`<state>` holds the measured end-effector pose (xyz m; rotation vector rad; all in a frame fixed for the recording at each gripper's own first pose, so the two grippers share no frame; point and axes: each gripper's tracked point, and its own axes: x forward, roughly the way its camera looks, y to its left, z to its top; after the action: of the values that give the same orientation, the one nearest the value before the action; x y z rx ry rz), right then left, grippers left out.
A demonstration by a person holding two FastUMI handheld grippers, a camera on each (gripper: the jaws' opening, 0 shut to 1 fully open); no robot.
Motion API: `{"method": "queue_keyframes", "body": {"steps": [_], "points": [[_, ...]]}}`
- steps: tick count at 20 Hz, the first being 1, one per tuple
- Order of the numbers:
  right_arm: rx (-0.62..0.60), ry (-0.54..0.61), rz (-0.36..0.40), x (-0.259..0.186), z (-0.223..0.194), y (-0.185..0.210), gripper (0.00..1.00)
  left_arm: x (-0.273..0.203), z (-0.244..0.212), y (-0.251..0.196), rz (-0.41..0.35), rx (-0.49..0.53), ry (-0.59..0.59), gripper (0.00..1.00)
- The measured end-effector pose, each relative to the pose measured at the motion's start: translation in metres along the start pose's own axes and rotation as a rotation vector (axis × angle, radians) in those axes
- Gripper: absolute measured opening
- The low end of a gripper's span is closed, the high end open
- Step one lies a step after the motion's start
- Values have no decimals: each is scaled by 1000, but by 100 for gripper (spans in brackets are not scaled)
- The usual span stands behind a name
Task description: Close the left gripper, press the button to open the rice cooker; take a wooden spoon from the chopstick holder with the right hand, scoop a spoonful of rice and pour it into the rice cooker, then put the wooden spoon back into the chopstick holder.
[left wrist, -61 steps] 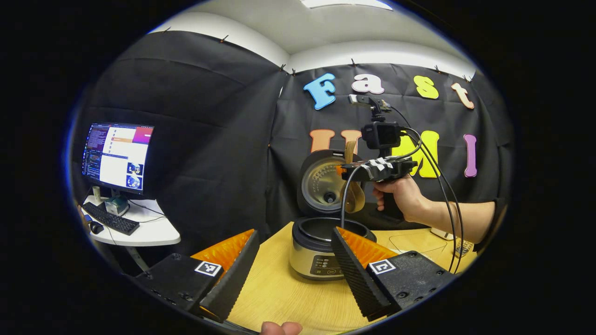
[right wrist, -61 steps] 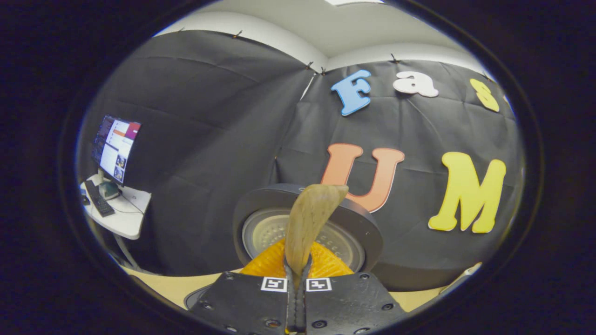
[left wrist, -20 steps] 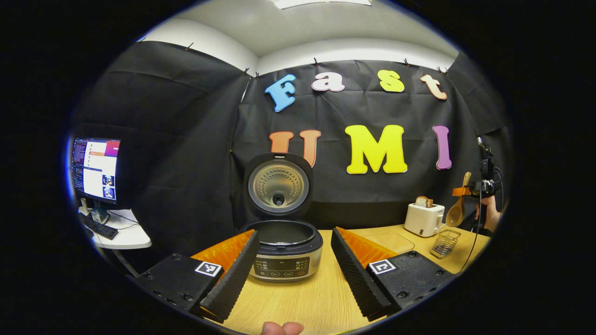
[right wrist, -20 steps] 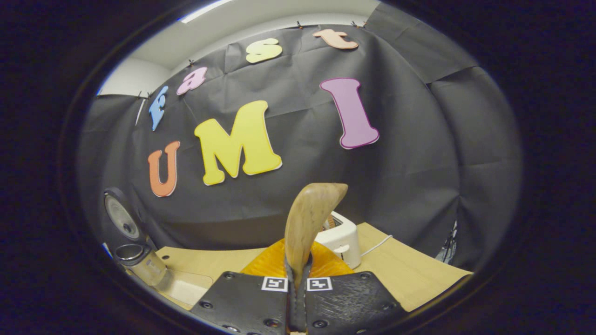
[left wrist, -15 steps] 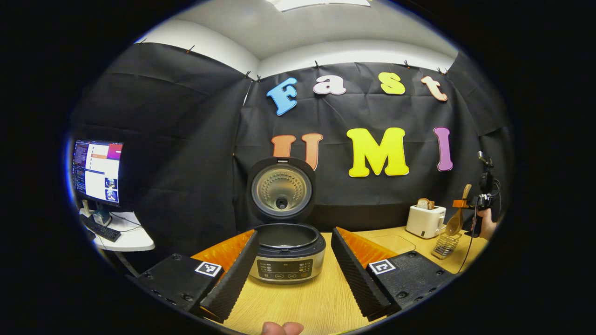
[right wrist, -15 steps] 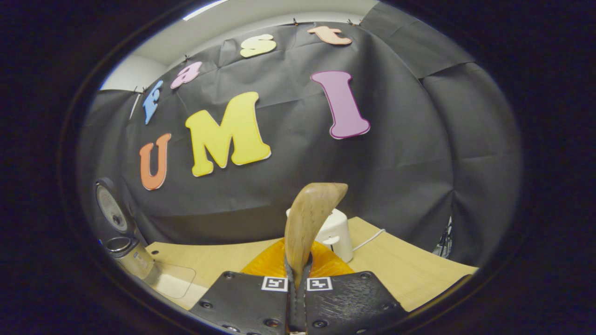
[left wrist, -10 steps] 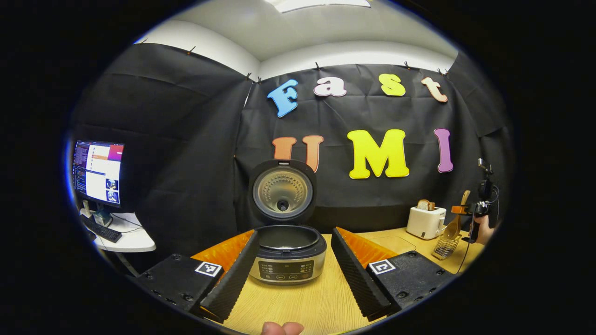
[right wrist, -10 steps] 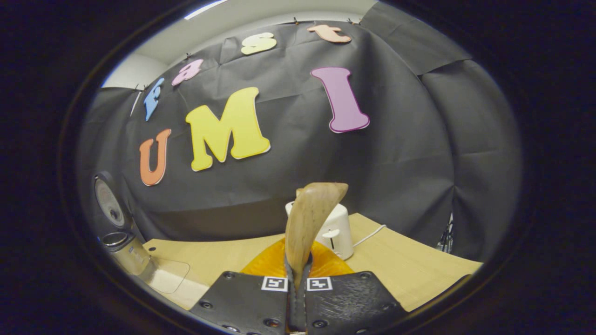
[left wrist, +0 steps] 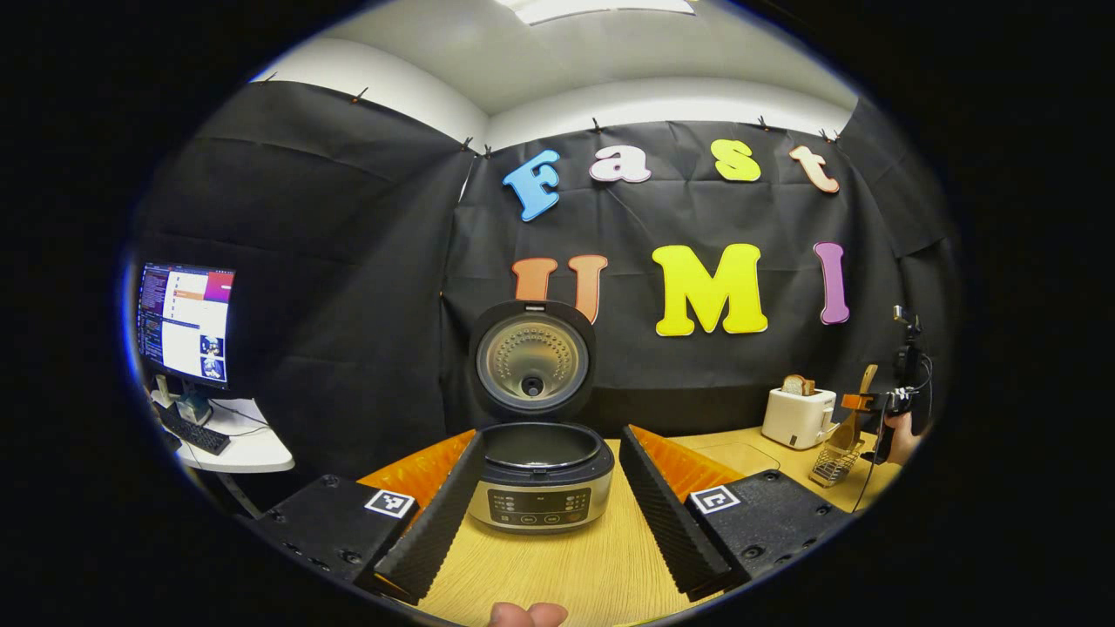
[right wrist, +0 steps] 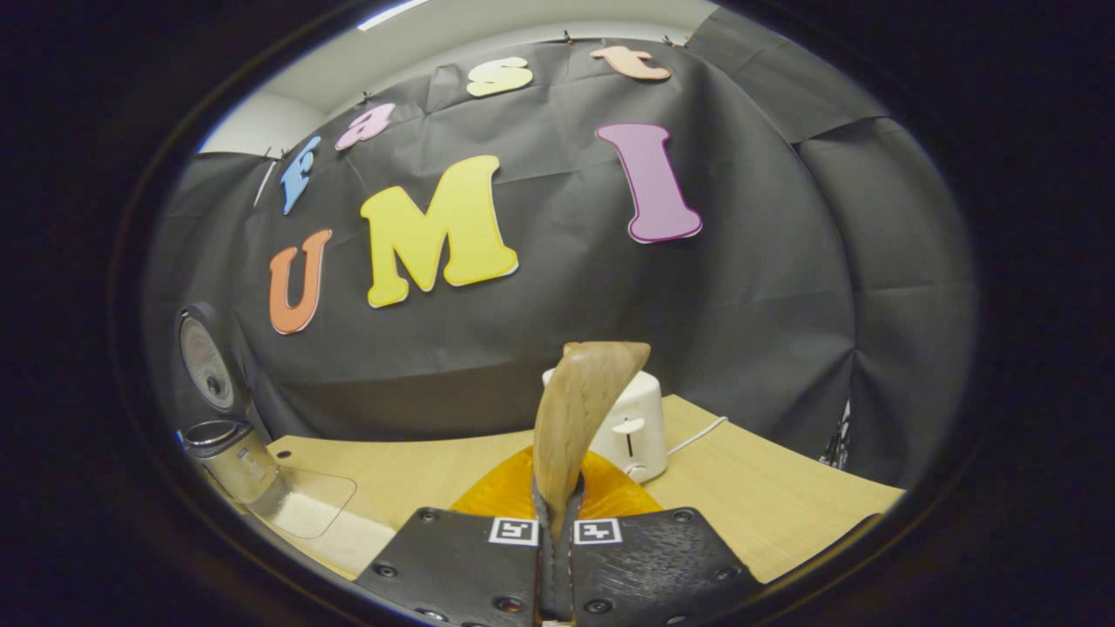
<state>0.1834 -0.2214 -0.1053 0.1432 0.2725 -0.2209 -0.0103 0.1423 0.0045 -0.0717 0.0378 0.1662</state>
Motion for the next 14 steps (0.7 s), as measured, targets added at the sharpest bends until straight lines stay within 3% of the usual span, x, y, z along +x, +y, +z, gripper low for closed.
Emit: {"method": "queue_keyframes", "body": {"steps": [6,10,11,13,14], "points": [[-20,28,11,-4,-24,1,5,0,-1,-1,-2,1,3,99],[-13,-5,15,-11,-14,-1,12,1,-1,-3,-5,-3,4,99],[-11,-24,9,-13,-11,-4,20,1,-2,-3,-6,-3,4,99],[0,-50,6,-21,-2,-8,25,1,-1,-4,-9,-7,3,99],[2,-59,4,-23,2,-11,41,1,-2,-4,-9,-9,4,99]]}}
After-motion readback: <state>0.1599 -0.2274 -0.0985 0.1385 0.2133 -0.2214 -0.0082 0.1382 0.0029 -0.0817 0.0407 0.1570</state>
